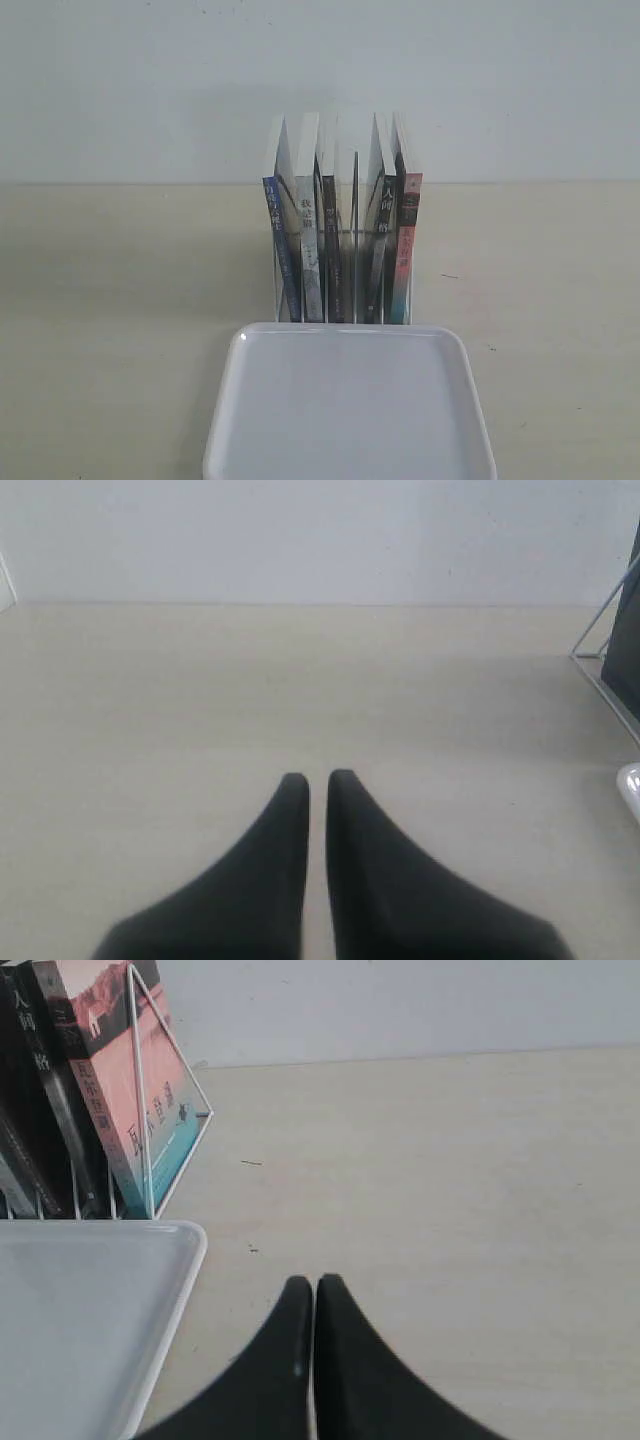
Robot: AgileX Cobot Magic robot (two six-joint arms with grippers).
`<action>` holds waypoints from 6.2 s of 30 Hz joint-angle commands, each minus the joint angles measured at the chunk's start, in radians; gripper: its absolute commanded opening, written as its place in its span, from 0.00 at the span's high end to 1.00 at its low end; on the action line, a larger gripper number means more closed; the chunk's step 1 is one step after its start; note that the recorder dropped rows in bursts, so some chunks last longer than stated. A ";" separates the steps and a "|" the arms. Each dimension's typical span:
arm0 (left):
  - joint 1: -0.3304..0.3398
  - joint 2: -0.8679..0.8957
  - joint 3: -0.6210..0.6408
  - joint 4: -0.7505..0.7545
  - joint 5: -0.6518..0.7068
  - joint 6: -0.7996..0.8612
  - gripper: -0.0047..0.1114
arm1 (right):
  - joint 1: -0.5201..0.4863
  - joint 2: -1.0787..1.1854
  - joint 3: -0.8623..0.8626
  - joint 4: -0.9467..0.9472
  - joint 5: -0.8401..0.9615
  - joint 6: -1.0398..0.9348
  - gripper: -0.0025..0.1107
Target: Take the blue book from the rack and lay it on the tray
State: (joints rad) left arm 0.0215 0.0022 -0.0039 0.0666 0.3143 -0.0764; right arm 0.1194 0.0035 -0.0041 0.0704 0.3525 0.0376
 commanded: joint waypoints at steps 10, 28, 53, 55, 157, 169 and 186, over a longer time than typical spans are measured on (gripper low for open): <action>-0.008 -0.002 0.004 0.003 -0.008 0.002 0.91 | -0.005 -0.004 0.004 0.003 -0.004 0.004 0.98; -0.008 -0.002 0.004 0.003 -0.008 0.002 0.91 | -0.005 -0.004 0.004 0.003 -0.004 0.004 0.98; -0.008 -0.002 0.004 0.003 -0.008 0.002 0.91 | -0.005 -0.004 0.004 0.003 -0.025 0.004 0.98; -0.008 -0.002 0.004 0.003 -0.008 0.002 0.91 | -0.005 -0.004 0.004 0.003 -0.083 0.004 0.98; -0.008 -0.002 0.004 0.003 -0.008 0.002 0.91 | 0.461 1.823 -1.774 -0.446 0.774 0.326 0.67; -0.008 -0.002 0.004 0.003 -0.008 0.002 0.91 | 0.460 1.823 -1.774 -0.367 0.685 0.345 0.56; -0.008 -0.002 0.004 0.003 -0.008 0.002 0.91 | 0.458 1.891 -1.774 -0.397 0.707 0.358 0.56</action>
State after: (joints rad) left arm 0.0215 0.0022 -0.0039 0.0666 0.3143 -0.0764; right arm 0.5866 1.8851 -1.7765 -0.3047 1.0635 0.3912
